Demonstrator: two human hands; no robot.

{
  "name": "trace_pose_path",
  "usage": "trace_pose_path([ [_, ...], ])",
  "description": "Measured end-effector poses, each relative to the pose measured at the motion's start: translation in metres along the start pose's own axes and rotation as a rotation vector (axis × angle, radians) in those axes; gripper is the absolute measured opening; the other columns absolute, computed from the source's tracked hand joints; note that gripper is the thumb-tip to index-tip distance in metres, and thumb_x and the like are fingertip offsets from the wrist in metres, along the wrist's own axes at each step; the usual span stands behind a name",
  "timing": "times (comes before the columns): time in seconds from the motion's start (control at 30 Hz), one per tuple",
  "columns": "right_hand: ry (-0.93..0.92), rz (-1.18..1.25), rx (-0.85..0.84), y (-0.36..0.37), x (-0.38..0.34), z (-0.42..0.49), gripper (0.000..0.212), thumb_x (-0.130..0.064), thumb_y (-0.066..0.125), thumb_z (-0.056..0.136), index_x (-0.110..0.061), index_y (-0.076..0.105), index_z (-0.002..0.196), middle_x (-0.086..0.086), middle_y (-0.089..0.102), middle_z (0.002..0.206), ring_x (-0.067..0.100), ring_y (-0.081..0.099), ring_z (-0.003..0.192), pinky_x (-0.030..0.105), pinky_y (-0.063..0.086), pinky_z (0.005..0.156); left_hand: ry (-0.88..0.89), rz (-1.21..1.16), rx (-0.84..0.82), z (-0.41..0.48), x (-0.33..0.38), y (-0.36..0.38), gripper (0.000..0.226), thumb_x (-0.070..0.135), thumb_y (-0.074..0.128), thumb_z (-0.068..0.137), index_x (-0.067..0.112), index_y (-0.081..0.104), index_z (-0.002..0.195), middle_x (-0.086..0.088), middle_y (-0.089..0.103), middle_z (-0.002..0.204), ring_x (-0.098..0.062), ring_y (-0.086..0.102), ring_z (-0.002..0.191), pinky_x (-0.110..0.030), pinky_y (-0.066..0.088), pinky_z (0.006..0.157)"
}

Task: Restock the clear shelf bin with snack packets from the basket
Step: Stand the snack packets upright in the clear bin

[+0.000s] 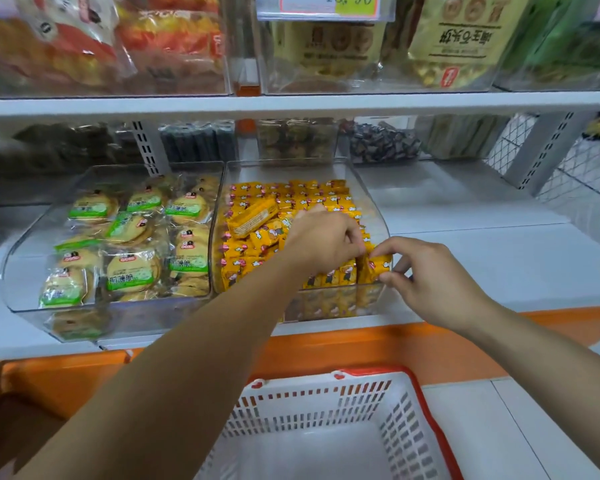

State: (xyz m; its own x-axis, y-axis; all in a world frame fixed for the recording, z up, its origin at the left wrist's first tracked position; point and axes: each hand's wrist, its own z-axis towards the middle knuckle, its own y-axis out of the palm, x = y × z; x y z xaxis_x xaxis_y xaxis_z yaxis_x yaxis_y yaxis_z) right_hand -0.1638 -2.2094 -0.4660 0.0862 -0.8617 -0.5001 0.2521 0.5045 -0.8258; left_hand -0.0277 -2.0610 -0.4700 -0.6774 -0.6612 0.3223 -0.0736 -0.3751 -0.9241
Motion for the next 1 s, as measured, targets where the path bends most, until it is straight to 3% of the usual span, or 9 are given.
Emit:
trace_pose_path([
  [0.07, 0.013, 0.010, 0.010, -0.004, -0.004, 0.001, 0.026, -0.014, 0.075, 0.086, -0.029, 0.068, 0.106, -0.012, 0.065, 0.072, -0.005, 0.058, 0.074, 0.008, 0.038, 0.063, -0.006, -0.104, 0.003, -0.001, -0.002, -0.001, 0.013, 0.044, 0.063, 0.094, 0.034, 0.072, 0.091, 0.017, 0.069, 0.094, -0.016, 0.051, 0.109, -0.038, 0.038, 0.090],
  [0.17, -0.022, -0.027, 0.035, -0.013, -0.008, 0.001, 0.027, -0.016, 0.078, 0.083, -0.033, 0.069, 0.101, -0.017, 0.061, 0.074, -0.011, 0.056, 0.074, 0.028, 0.044, 0.066, -0.007, -0.214, 0.020, -0.004, -0.003, -0.005, 0.007, 0.042, 0.064, 0.096, 0.037, 0.065, 0.091, 0.017, 0.066, 0.096, -0.017, 0.055, 0.107, -0.041, 0.044, 0.093],
  [0.23, -0.053, -0.071, 0.033, -0.016, -0.009, 0.000, 0.026, -0.016, 0.079, 0.082, -0.032, 0.069, 0.100, -0.015, 0.061, 0.075, -0.012, 0.055, 0.073, 0.030, 0.041, 0.065, 0.001, -0.249, 0.015, -0.007, -0.003, -0.007, 0.006, 0.040, 0.065, 0.095, 0.037, 0.065, 0.090, 0.016, 0.067, 0.096, -0.015, 0.057, 0.105, -0.041, 0.045, 0.093],
  [0.37, -0.059, -0.133, 0.032, -0.016, -0.009, 0.000, 0.024, -0.021, 0.079, 0.083, -0.036, 0.068, 0.099, -0.015, 0.061, 0.076, 0.007, 0.058, 0.074, 0.037, 0.050, 0.070, -0.001, -0.326, 0.036, -0.011, 0.000, -0.008, 0.006, 0.035, 0.069, 0.094, 0.031, 0.069, 0.090, 0.010, 0.072, 0.096, -0.010, 0.064, 0.097, -0.040, 0.051, 0.092],
  [0.47, -0.043, -0.212, -0.008, -0.013, -0.009, 0.003, 0.021, -0.026, 0.076, 0.085, -0.040, 0.066, 0.097, -0.017, 0.061, 0.078, 0.014, 0.058, 0.079, 0.033, 0.048, 0.068, -0.012, -0.354, 0.047, -0.012, 0.002, -0.008, 0.006, 0.033, 0.069, 0.094, 0.030, 0.070, 0.089, 0.011, 0.072, 0.093, -0.010, 0.065, 0.094, -0.040, 0.054, 0.091],
  [0.63, -0.051, -0.383, -0.041, -0.009, -0.012, 0.008, 0.015, -0.039, 0.070, 0.088, -0.046, 0.066, 0.101, -0.019, 0.040, 0.064, 0.018, 0.058, 0.086, 0.030, 0.034, 0.063, -0.010, -0.360, 0.044, -0.013, 0.004, -0.009, 0.008, 0.031, 0.072, 0.093, 0.030, 0.072, 0.086, 0.015, 0.069, 0.087, -0.007, 0.064, 0.091, -0.040, 0.055, 0.090],
  [0.77, -0.014, -0.256, -0.104, -0.013, -0.011, 0.010, 0.027, -0.030, 0.074, 0.087, -0.045, 0.064, 0.107, -0.013, 0.064, 0.072, 0.014, 0.057, 0.080, 0.031, 0.044, 0.067, -0.028, -0.391, 0.056, -0.015, 0.004, -0.009, 0.008, 0.030, 0.071, 0.094, 0.030, 0.070, 0.085, 0.015, 0.069, 0.087, -0.008, 0.065, 0.091, -0.040, 0.057, 0.087],
  [0.87, -0.045, -0.214, -0.145, -0.018, -0.013, 0.011, 0.038, -0.023, 0.076, 0.086, -0.039, 0.067, 0.118, -0.016, 0.061, 0.072, 0.010, 0.057, 0.074, 0.032, 0.051, 0.074, -0.039, -0.421, 0.066, -0.017, 0.003, -0.009, 0.011, 0.029, 0.072, 0.094, 0.031, 0.069, 0.083, 0.014, 0.070, 0.086, -0.007, 0.066, 0.089, -0.038, 0.058, 0.085],
  [1.0, -0.116, -0.231, -0.104, -0.023, -0.010, 0.012, 0.032, -0.023, 0.078, 0.084, -0.037, 0.072, 0.112, -0.007, 0.066, 0.084, 0.018, 0.064, 0.083, 0.038, 0.053, 0.076, -0.040, -0.480, 0.099, -0.018, 0.001, -0.011, 0.012, 0.027, 0.072, 0.094, 0.030, 0.068, 0.083, 0.017, 0.063, 0.078, -0.001, 0.058, 0.073, -0.030, 0.054, 0.071],
])
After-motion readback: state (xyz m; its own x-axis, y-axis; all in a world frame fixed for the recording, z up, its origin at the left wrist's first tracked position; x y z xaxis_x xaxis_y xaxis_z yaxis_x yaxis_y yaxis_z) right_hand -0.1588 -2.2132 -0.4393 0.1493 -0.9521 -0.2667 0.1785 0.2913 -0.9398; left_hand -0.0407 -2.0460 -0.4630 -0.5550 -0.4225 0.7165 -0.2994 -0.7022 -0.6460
